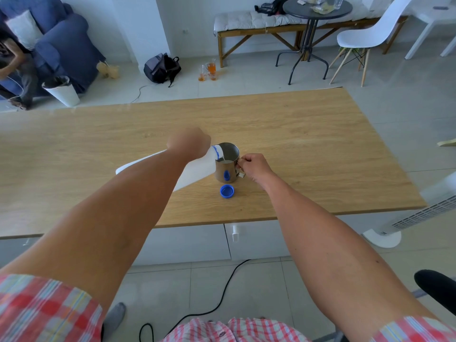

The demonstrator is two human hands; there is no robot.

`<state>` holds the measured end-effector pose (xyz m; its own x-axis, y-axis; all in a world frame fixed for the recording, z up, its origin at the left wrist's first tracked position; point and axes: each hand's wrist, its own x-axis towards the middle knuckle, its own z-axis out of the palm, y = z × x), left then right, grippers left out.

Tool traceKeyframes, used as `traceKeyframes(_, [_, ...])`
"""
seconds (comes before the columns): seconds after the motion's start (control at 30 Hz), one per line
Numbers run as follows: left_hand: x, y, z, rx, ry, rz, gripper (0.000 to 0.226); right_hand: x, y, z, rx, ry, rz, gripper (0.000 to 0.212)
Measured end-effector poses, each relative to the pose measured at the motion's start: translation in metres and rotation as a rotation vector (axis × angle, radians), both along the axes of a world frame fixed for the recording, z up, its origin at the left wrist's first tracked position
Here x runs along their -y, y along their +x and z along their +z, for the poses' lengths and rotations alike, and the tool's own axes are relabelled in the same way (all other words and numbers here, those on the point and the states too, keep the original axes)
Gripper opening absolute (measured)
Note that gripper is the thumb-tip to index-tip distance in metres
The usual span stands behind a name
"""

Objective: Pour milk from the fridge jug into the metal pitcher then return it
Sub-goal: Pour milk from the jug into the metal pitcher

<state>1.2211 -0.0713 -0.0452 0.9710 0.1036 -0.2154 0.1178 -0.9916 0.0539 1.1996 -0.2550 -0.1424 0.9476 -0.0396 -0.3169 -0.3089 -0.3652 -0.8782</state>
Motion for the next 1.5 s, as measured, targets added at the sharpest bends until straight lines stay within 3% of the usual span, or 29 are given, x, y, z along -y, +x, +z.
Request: traceKeyframes(1.5, [0.0021,0.0014,0.0013,-0.012,0.027,-0.011,0.029,-0.0006,0.0006,-0.0014,-0.005,-0.013,-0.002,0.028])
